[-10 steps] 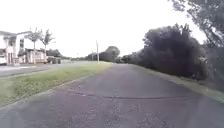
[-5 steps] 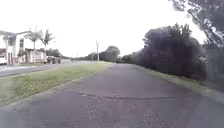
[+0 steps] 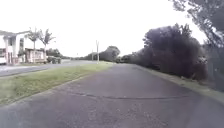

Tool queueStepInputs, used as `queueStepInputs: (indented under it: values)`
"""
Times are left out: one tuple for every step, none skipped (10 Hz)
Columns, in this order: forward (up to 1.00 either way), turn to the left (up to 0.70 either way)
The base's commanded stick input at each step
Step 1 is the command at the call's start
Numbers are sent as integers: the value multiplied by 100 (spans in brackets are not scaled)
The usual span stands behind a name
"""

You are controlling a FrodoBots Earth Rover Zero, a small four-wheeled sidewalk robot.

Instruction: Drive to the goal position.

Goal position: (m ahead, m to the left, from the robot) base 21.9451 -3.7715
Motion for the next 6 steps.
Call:
queueStepInputs:
  values:
    - [5,0]
    - [6,0]
    - [6,0]
    - [5,0]
    - [6,0]
    - [5,0]
